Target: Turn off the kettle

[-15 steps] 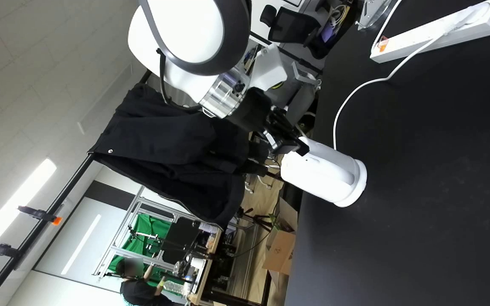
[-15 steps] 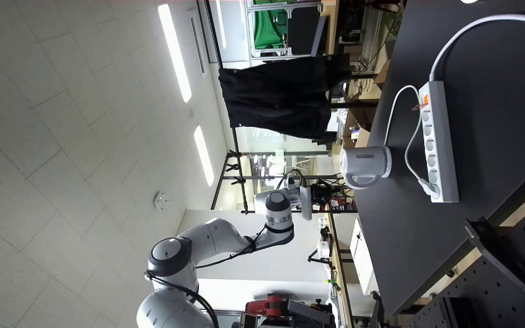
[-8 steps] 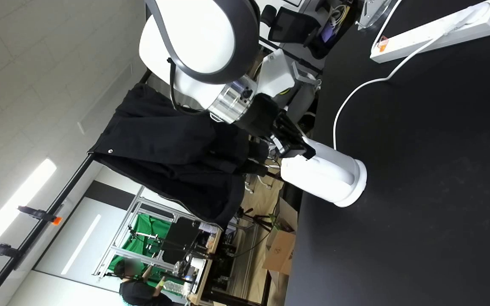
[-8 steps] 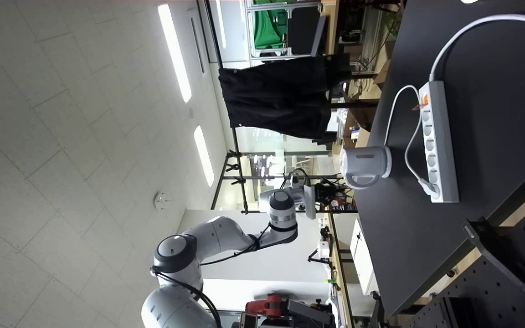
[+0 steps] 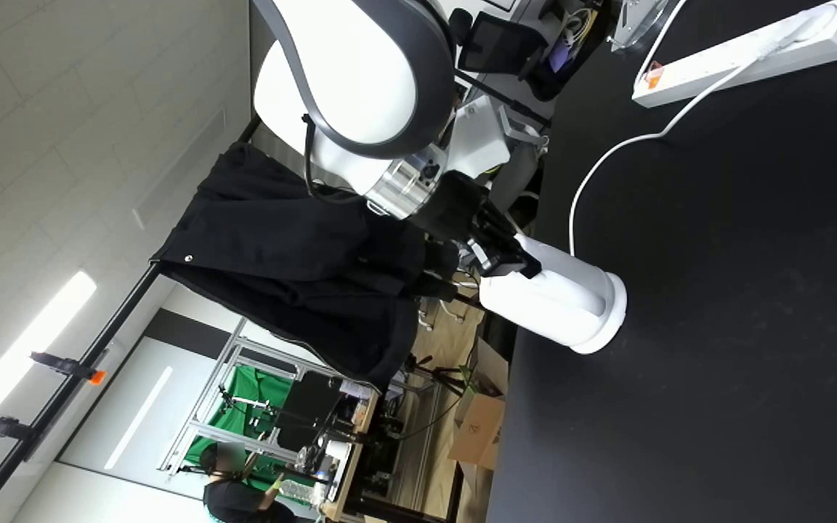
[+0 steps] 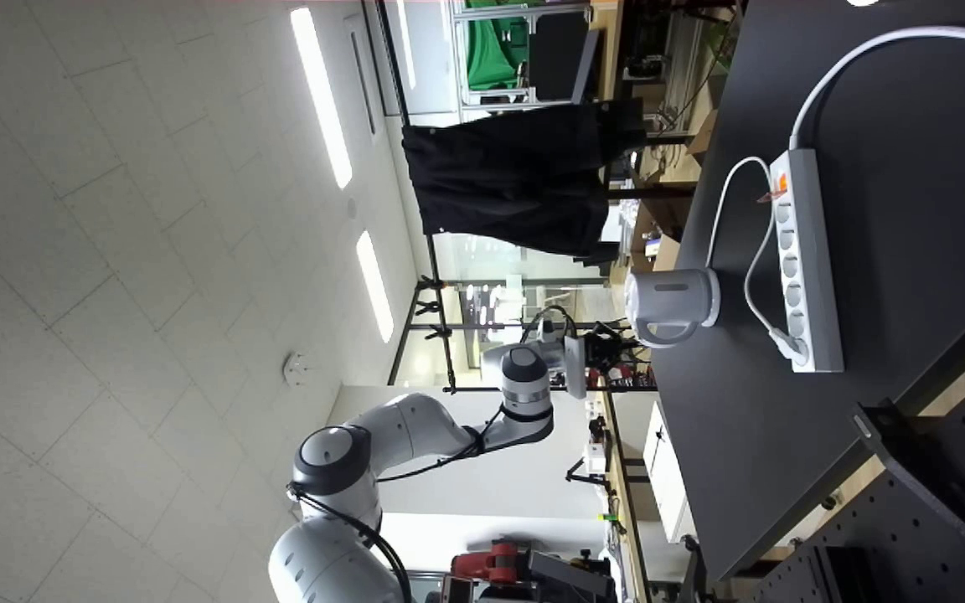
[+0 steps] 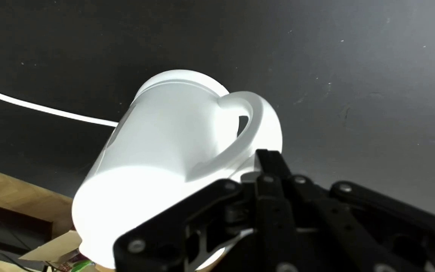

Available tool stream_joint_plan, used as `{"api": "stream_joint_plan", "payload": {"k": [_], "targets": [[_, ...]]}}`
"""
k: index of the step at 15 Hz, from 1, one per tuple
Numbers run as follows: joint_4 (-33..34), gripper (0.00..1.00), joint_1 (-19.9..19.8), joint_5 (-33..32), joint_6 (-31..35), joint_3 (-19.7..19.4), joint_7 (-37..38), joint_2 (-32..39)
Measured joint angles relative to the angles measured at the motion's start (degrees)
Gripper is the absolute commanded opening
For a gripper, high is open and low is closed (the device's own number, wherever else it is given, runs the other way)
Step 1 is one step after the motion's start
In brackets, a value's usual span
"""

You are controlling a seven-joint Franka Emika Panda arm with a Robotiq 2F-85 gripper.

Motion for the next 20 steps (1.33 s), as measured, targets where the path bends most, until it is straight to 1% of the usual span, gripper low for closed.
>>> {"api": "stream_joint_plan", "payload": {"k": [5, 14, 20], "targets": [[1.10, 0.00, -0.16, 0.05, 0.00, 0.03, -0.10, 1.31], [1.80, 0.00, -0.23, 0.58, -1.08, 0.17, -0.10, 1.57], [3.01, 0.00, 1.13, 0.23, -3.40, -0.44, -0.07, 2.08]]}}
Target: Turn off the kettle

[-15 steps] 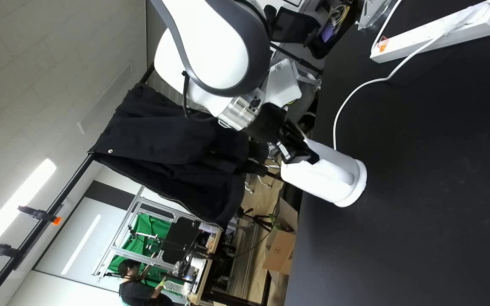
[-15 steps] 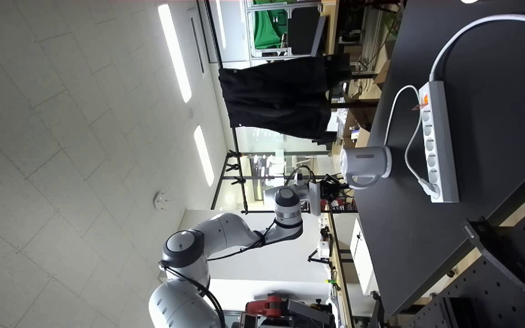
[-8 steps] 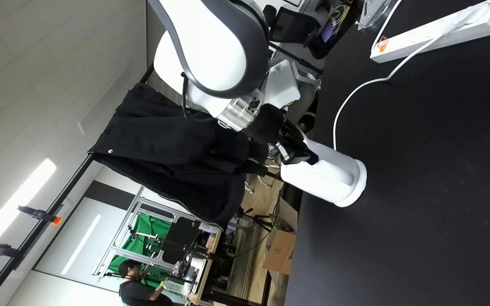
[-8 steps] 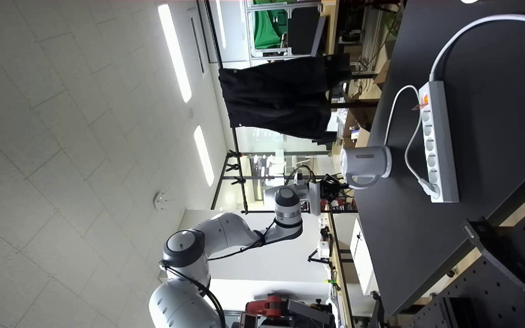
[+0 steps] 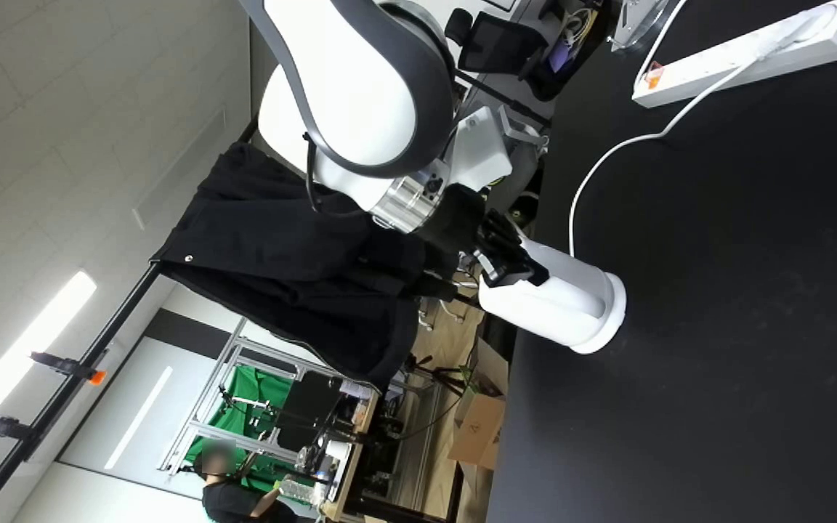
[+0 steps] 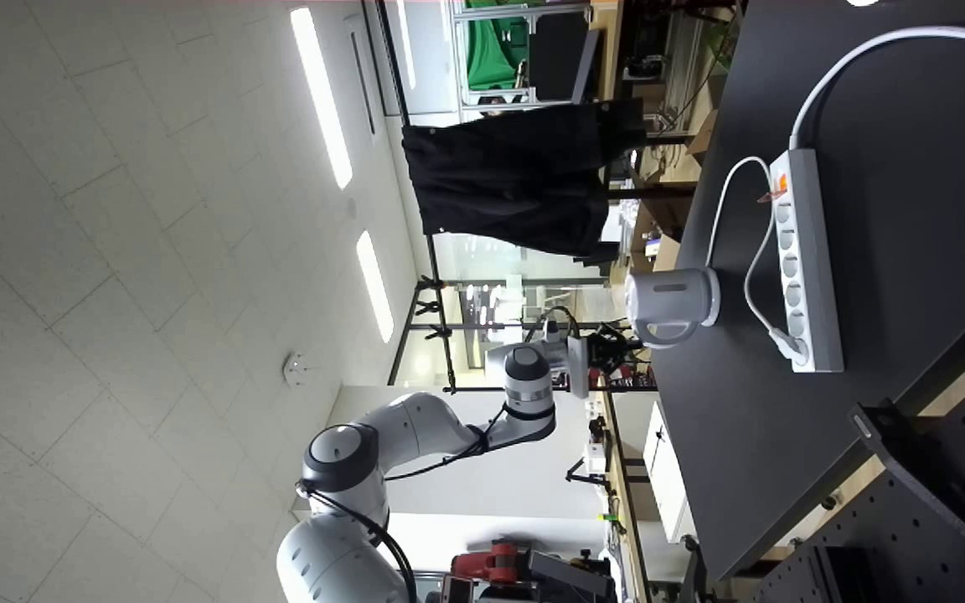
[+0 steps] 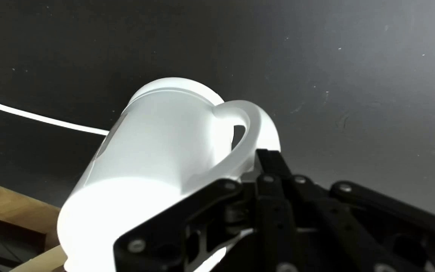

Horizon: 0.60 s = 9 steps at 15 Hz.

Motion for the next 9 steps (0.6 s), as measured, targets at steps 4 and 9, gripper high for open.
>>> {"api": "stream_joint_plan", "payload": {"k": [4, 9], "targets": [[0.32, 0.00, 0.63, -0.05, -0.49, -0.21, 0.01, 0.17], [0.66, 0.00, 0.80, -0.10, 1.09, -0.96, 0.11, 0.17]]}}
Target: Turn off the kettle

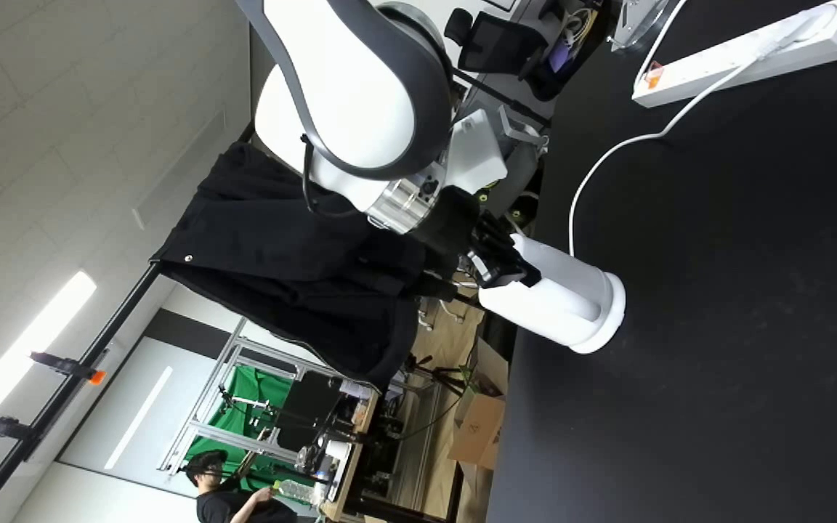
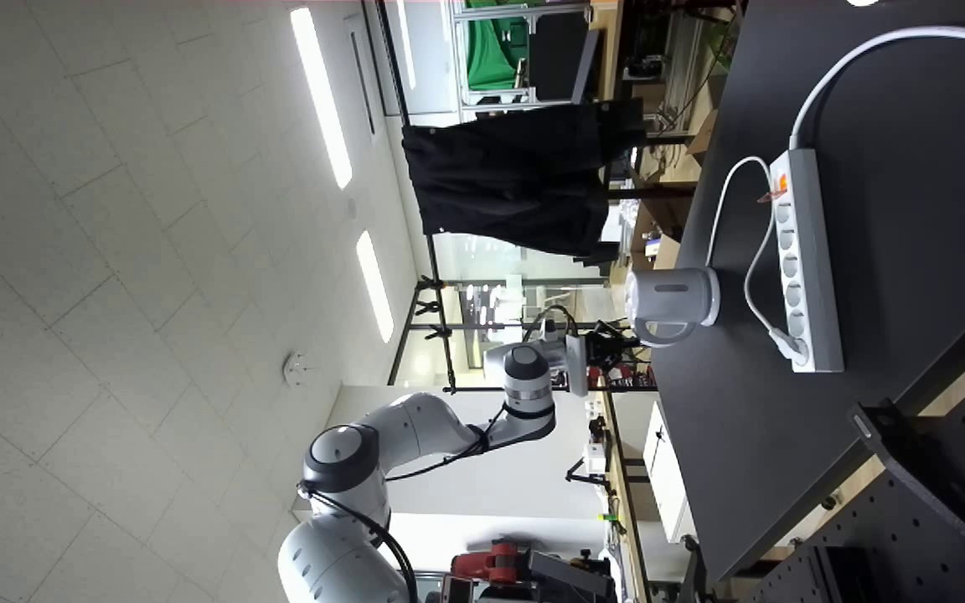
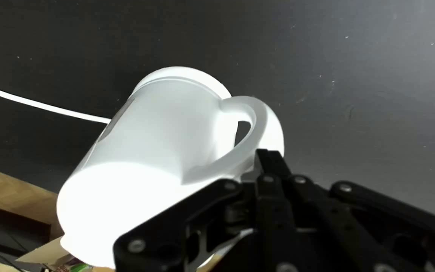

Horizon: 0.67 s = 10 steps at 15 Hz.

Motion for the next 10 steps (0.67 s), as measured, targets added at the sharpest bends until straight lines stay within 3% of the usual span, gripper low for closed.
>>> {"api": "stream_joint_plan", "payload": {"k": [6, 7, 8, 10], "targets": [[-0.02, 0.00, -0.02, 0.00, 6.33, -0.35, 0.02, -2.44], [-0.15, 0.07, -0.02, 0.00, 6.70, -0.36, 0.02, -3.30], [-0.31, 0.26, 0.00, 0.00, 6.81, -0.41, 0.02, -4.14], [-1.03, 0.40, 0.08, -0.13, 6.80, -0.64, 0.02, -5.83]]}}
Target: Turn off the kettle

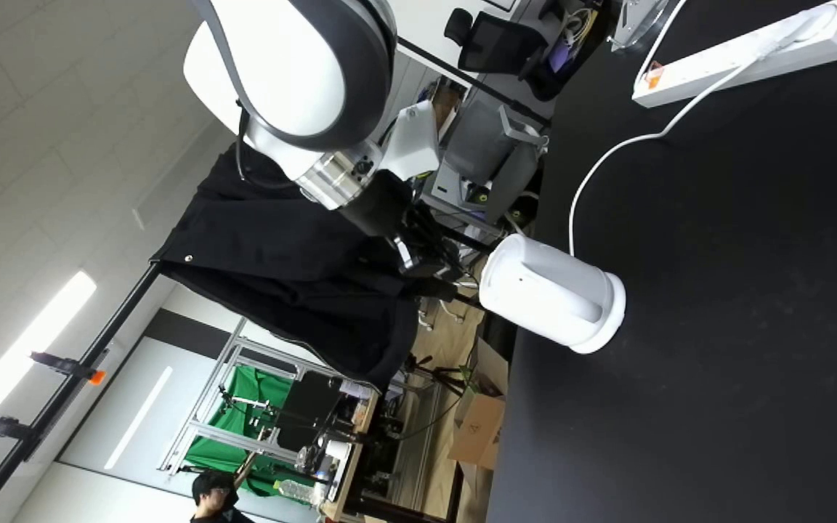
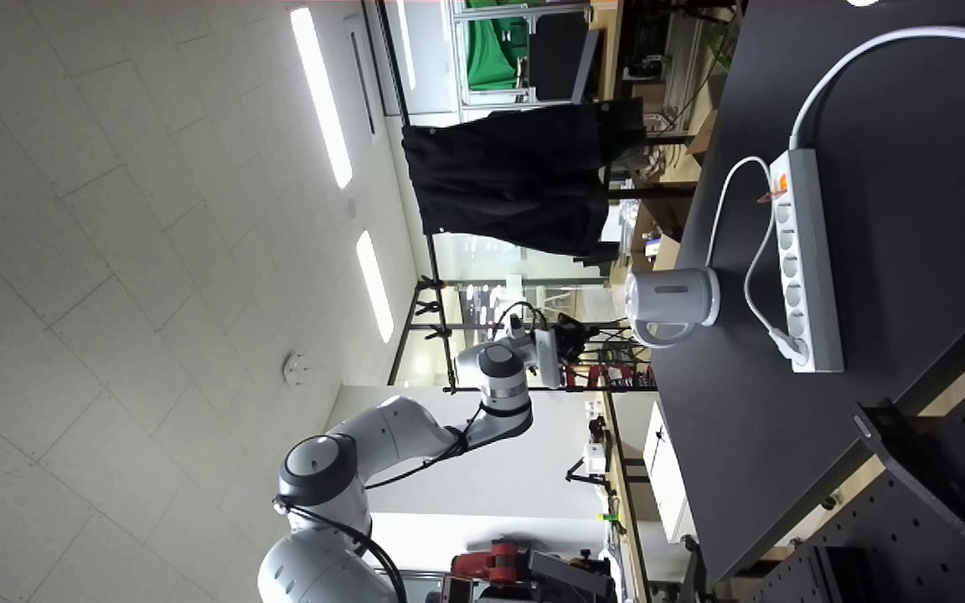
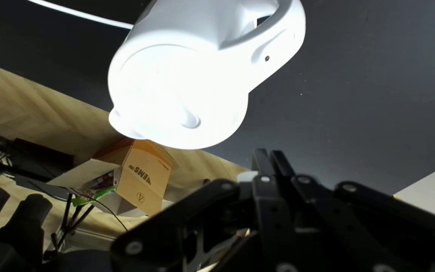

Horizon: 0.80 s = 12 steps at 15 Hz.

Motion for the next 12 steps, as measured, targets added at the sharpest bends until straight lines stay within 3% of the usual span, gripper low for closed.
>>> {"api": "stream_joint_plan", "payload": {"k": [9, 11, 12], "targets": [[-2.94, 0.98, 1.96, -2.12, -0.51, -3.46, 0.58, -3.79], [-3.29, 1.00, 2.20, -2.48, -0.74, -3.91, 0.79, -4.14], [-3.41, 0.96, 2.37, -2.62, -1.00, -4.18, 0.97, -4.31]]}}
